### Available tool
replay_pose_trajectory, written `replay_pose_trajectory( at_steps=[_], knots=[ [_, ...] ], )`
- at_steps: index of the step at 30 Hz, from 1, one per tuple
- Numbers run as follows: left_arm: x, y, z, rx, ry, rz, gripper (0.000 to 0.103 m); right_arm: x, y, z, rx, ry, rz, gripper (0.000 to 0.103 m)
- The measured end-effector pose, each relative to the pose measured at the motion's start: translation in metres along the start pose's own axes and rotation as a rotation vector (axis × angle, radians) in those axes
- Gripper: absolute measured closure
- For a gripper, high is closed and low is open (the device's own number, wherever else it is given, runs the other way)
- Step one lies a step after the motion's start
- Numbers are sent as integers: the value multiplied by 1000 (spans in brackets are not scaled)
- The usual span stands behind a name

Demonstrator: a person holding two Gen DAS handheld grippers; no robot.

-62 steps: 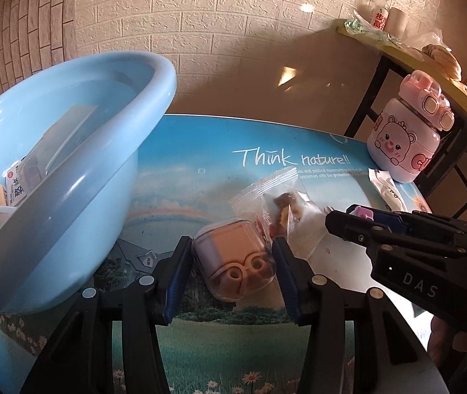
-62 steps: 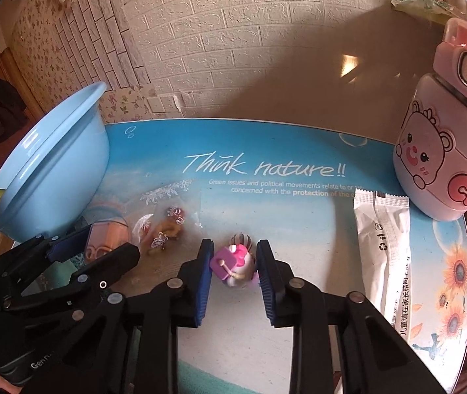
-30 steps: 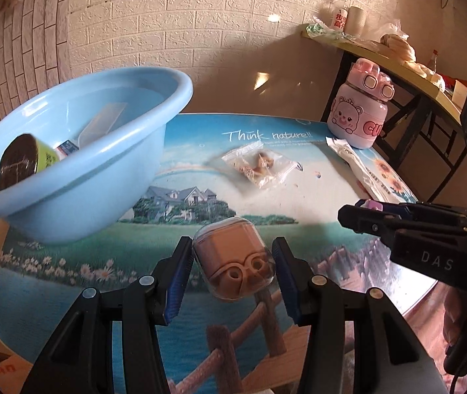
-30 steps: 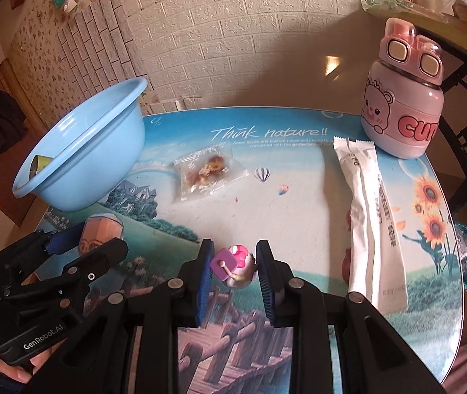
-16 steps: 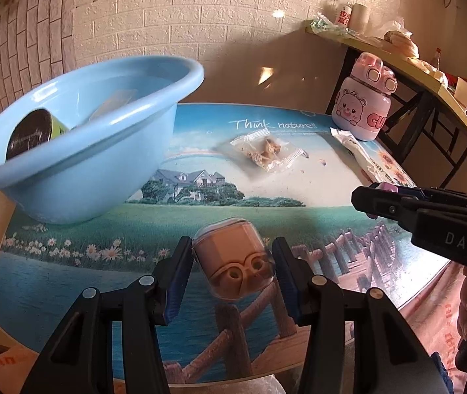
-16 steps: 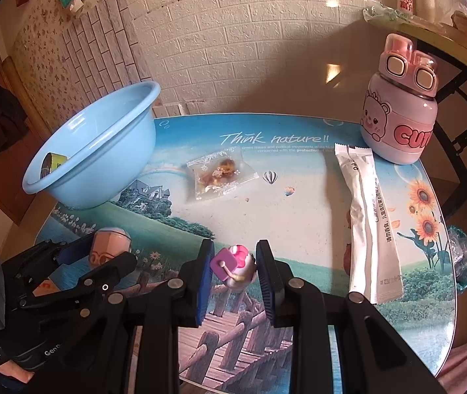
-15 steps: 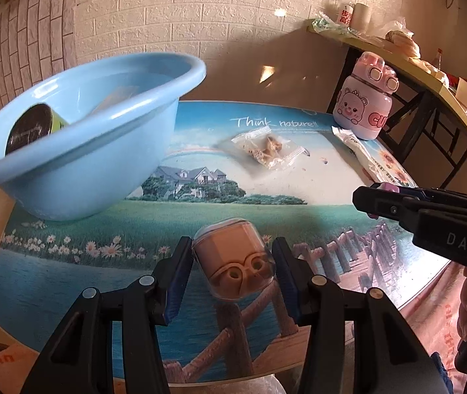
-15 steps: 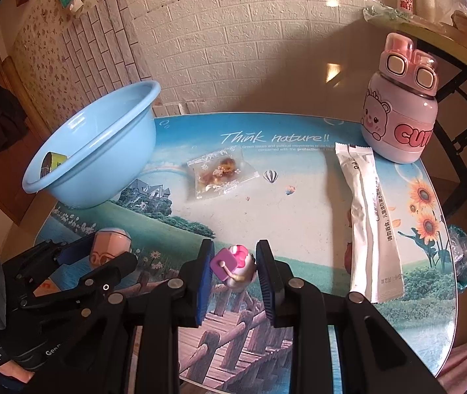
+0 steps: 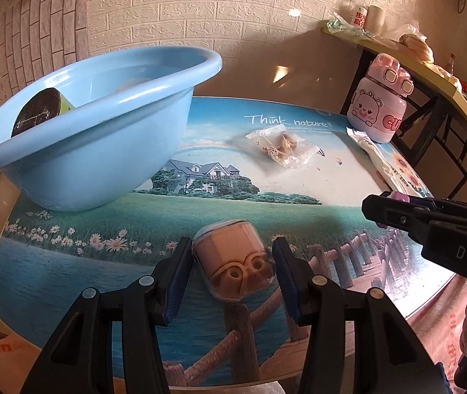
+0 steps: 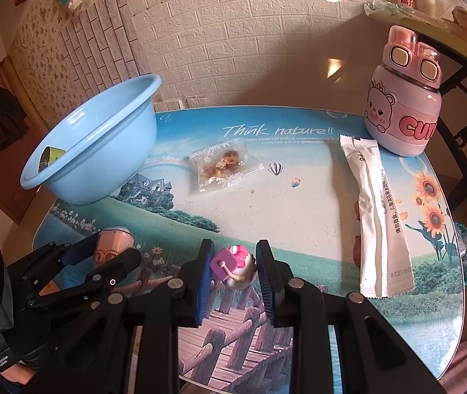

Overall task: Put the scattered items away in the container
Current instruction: 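Lift the pink case and figurine and carry both over the light-blue basin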

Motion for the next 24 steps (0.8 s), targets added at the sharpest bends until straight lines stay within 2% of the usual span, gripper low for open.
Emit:
replay_pose_trajectory(
  at_steps=[17,24],
  knots=[
    [-6,-9,-7,-96,53,-26,45,2,-6,-6,-14,-8,10,76],
    [-6,-10,-4,-143,84,-53,44,2,-8,-8,-17,-16,12,76]
  ],
)
Point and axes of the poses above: each gripper's, at about its wrist camera, not at the fingertips, and y roughly against the way its jaws point, z to its left, x to its underside, the point moved 4 cm from there along -y, roughly the way its jaws point, and after that the axes turned 14 degrees about z, right-handed, at the moved point
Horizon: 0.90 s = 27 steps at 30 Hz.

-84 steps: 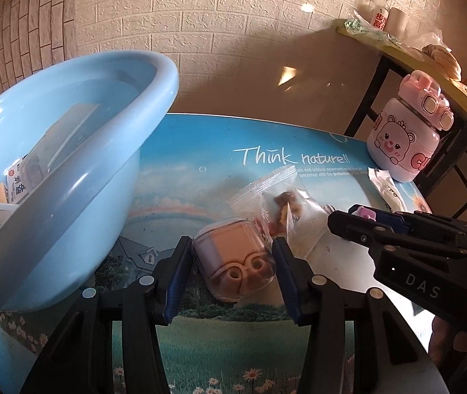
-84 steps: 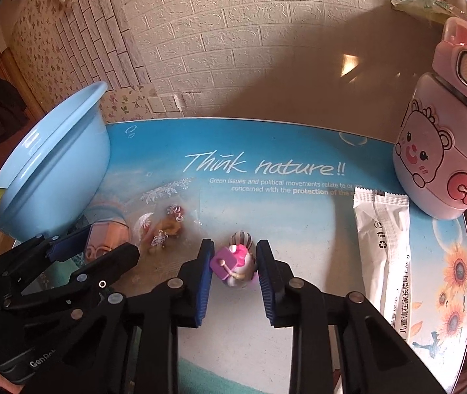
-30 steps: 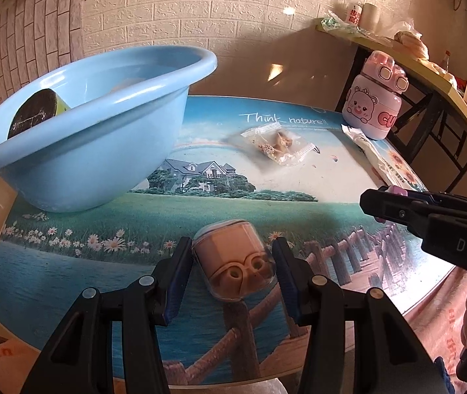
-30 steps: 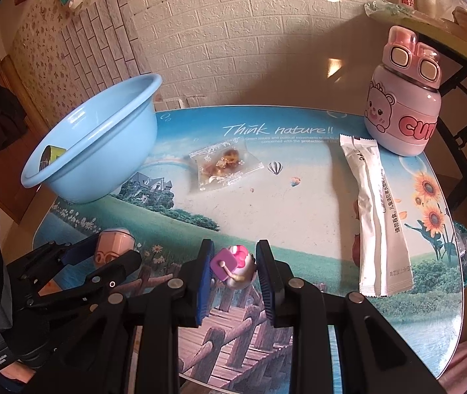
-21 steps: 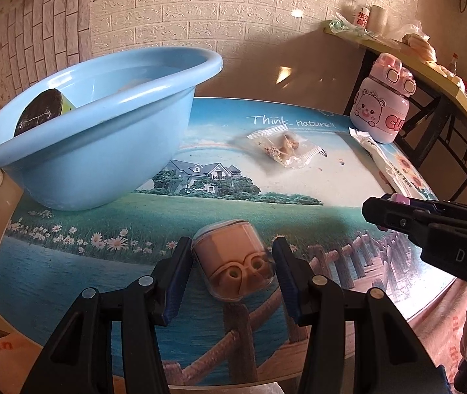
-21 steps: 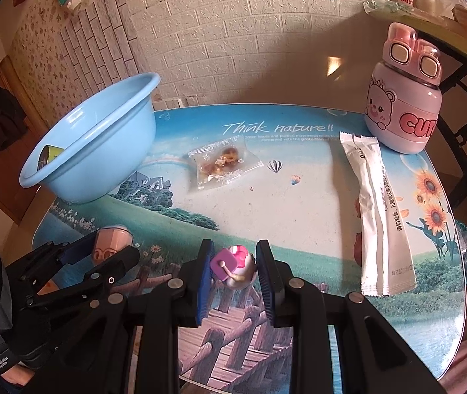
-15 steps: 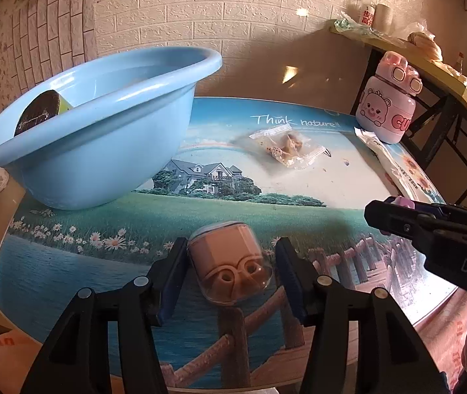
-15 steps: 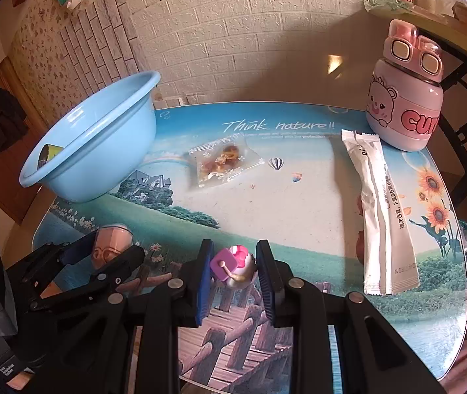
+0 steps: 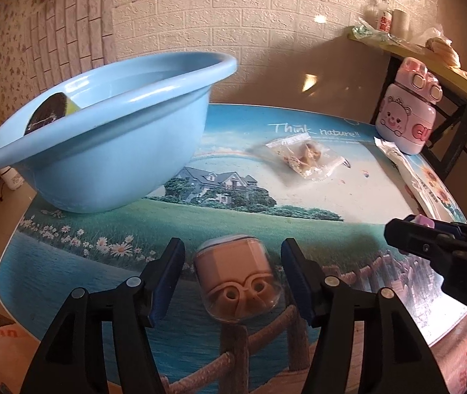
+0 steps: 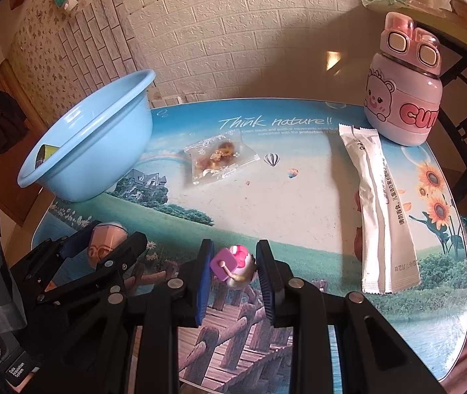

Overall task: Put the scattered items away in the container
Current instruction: 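Lift the pink case and figurine and carry both over the light-blue basin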

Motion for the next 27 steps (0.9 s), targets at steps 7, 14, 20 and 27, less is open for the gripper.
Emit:
replay_pose_trajectory(
  at_steps=[7,14,20,27],
  knots=[
    [1,-1,0,-35,27,-46,58,0,-1,0,-6,0,5,76],
    [1,2,4,-10,34,-43,60,-1,3,-3,-3,-9,-4,76],
    [0,9,2,19,24,-46,60,-3,9,-2,2,-10,-17,76],
    [-5,27,1,58,17,-75,60,-6,15,0,10,-9,-31,76]
  ],
)
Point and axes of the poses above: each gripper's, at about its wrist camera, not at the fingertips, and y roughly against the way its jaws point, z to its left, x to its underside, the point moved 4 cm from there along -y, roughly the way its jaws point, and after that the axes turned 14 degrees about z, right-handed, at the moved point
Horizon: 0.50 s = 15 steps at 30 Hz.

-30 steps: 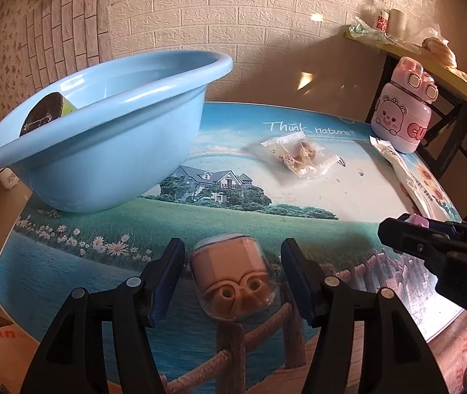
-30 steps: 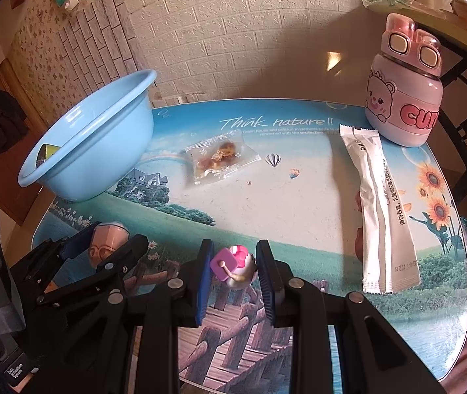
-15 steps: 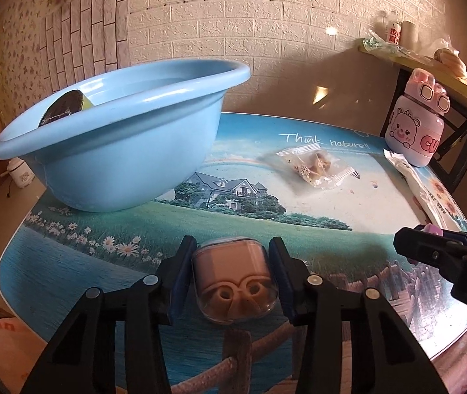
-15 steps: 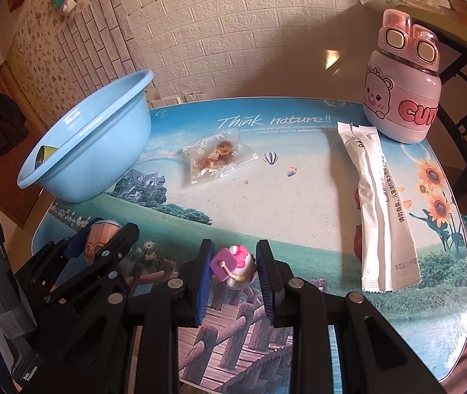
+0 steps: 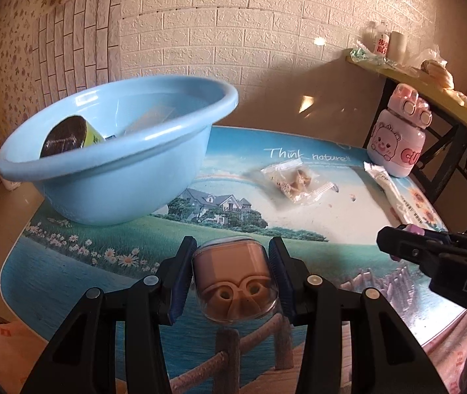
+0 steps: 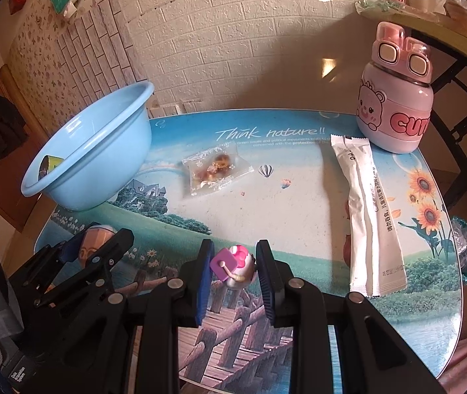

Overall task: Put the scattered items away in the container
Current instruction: 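Lift the pink case and figurine and carry both over the light-blue basin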

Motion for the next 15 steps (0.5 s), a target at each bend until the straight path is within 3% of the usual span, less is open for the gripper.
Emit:
replay_pose_trajectory(
  at_steps=[15],
  knots=[
    [-42,54,0,112,-22,-97,60,-26,33,17,33,44,-85,76]
  ],
)
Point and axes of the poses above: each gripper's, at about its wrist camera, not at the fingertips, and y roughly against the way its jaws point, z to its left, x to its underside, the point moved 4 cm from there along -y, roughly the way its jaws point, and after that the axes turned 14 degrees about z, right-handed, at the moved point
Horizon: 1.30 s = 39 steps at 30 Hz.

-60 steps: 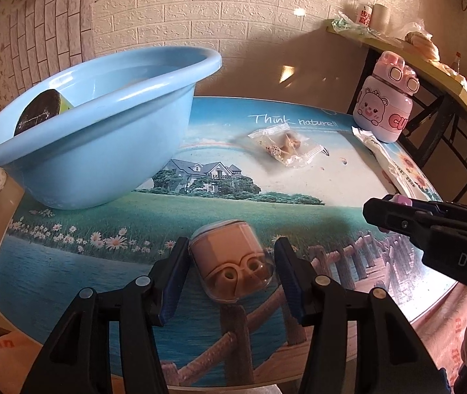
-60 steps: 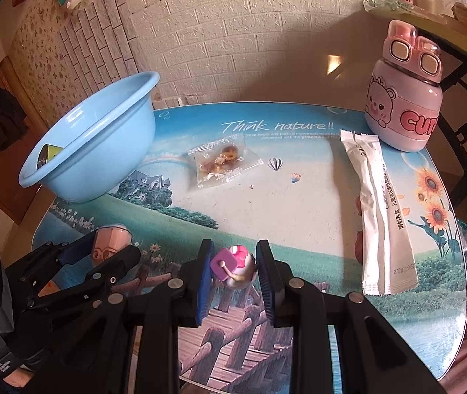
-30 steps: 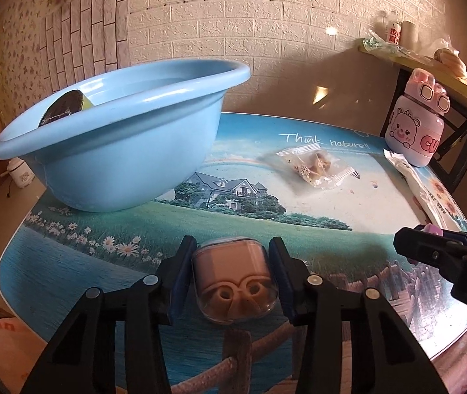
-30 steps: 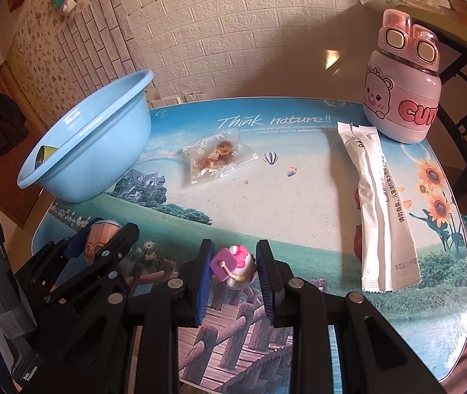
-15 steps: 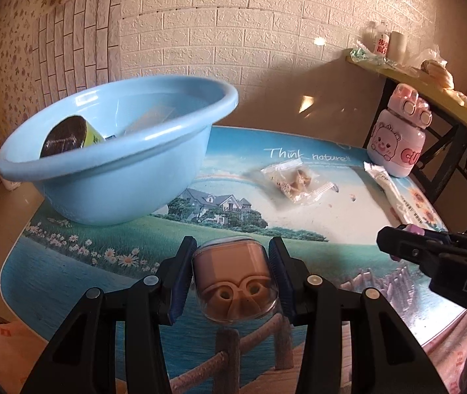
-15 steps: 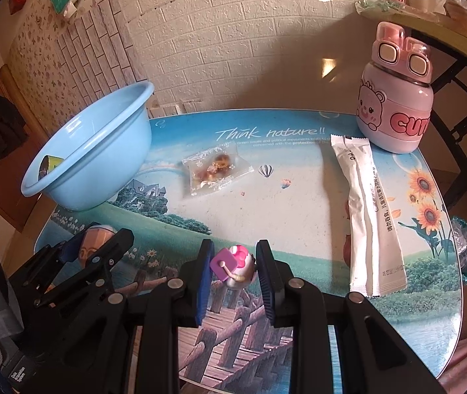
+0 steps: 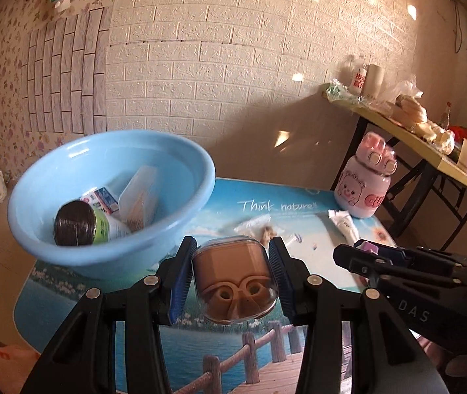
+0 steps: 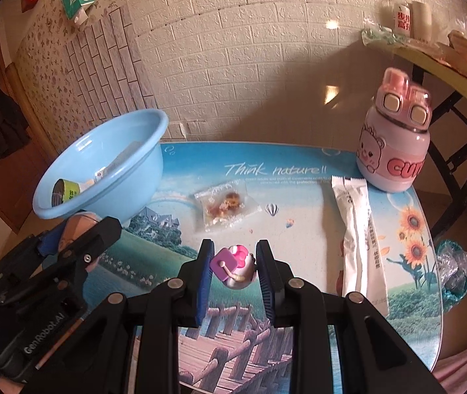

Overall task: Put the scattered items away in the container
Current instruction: 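Open the left gripper to drop the pink case in the basin while the right releases the figurine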

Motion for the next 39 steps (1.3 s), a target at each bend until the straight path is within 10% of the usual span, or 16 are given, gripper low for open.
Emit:
replay_pose_trajectory(
  at_steps=[20,39],
  knots=[
    [-76,48,91,-103,-30,-153,60,-82,10,105,-83,211,-106,76],
    [-72,1,149,-123,6,-45,60,-113,-63,160,-121,242,-7,76]
  ],
)
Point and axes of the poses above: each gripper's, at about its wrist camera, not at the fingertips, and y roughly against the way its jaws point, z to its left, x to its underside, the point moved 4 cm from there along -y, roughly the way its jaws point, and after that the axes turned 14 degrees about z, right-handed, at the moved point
